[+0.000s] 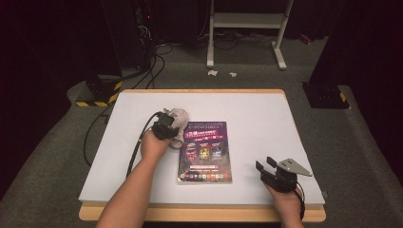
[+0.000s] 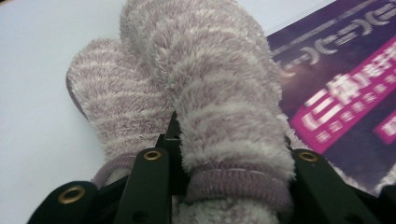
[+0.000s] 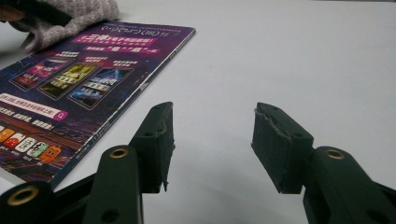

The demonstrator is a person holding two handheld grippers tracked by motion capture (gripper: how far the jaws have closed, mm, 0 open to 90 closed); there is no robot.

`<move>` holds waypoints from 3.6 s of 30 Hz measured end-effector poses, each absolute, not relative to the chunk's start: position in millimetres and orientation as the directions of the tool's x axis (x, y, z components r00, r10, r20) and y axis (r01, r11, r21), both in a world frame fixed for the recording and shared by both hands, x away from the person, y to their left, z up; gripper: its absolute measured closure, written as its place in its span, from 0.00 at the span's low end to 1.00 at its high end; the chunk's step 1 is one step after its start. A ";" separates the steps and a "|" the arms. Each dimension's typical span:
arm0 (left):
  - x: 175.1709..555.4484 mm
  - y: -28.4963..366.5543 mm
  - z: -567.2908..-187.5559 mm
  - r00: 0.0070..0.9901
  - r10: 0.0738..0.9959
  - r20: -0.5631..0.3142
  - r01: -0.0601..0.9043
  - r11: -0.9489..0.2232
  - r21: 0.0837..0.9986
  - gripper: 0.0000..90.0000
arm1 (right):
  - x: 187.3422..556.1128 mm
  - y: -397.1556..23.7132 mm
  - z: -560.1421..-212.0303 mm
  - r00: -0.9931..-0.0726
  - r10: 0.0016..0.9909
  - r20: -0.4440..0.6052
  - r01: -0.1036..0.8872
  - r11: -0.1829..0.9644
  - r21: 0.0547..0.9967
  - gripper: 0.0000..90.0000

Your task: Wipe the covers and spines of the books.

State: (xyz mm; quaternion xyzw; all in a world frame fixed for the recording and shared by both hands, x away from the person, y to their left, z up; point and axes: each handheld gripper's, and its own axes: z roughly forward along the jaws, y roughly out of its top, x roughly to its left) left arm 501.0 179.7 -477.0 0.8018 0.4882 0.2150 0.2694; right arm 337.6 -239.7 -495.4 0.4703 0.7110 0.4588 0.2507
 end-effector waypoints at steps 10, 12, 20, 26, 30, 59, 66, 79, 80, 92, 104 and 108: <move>486.1 191.0 -463.3 0.441 0.897 0.022 0.626 -0.325 0.709 0.71 | 338.0 -238.6 -495.0 -0.434 0.898 0.072 0.437 0.140 0.889 0.54; 481.8 189.9 -459.2 0.450 0.893 0.028 0.612 -0.331 0.718 0.71 | 338.0 -238.5 -494.8 -0.434 0.898 0.070 0.436 0.141 0.889 0.54; 475.2 191.1 -455.4 0.453 0.891 0.019 0.602 -0.322 0.731 0.71 | 337.2 -236.8 -494.2 -0.437 0.897 0.066 0.433 0.145 0.890 0.54; 470.5 196.4 -450.5 0.448 0.894 0.008 0.593 -0.304 0.746 0.71 | 337.1 -236.4 -494.7 -0.438 0.896 0.067 0.435 0.146 0.889 0.54; 467.5 200.5 -446.7 0.449 0.894 0.007 0.588 -0.302 0.750 0.70 | 336.9 -236.0 -494.6 -0.437 0.897 0.069 0.436 0.144 0.888 0.53; 409.2 268.3 -443.4 0.425 0.905 0.026 0.588 -0.298 0.752 0.69 | 336.8 -232.1 -496.3 -0.444 0.894 0.066 0.443 0.155 0.883 0.53; 393.8 282.6 -450.6 0.412 0.911 0.024 0.607 -0.294 0.739 0.69 | 336.7 -230.4 -496.8 -0.446 0.893 0.063 0.443 0.159 0.882 0.53; 379.2 291.3 -480.4 0.390 0.920 0.035 0.646 -0.300 0.702 0.62 | 336.4 -229.0 -497.4 -0.448 0.892 0.061 0.445 0.163 0.881 0.53; 379.2 291.3 -480.4 0.390 0.920 0.035 0.646 -0.300 0.702 0.61 | 336.4 -229.0 -497.4 -0.448 0.892 0.061 0.445 0.163 0.881 0.53; 377.7 290.2 -481.2 0.363 0.932 0.015 0.646 -0.263 0.717 0.29 | 336.3 -229.0 -497.4 -0.450 0.891 0.060 0.444 0.165 0.881 0.53; 374.6 290.1 -472.5 0.371 0.929 -0.007 0.619 -0.241 0.747 0.20 | 336.9 -228.0 -498.4 -0.452 0.890 0.060 0.446 0.168 0.879 0.53; 373.0 290.3 -466.9 0.379 0.925 -0.016 0.602 -0.234 0.764 0.19 | 336.9 -228.2 -498.6 -0.452 0.890 0.060 0.447 0.167 0.879 0.53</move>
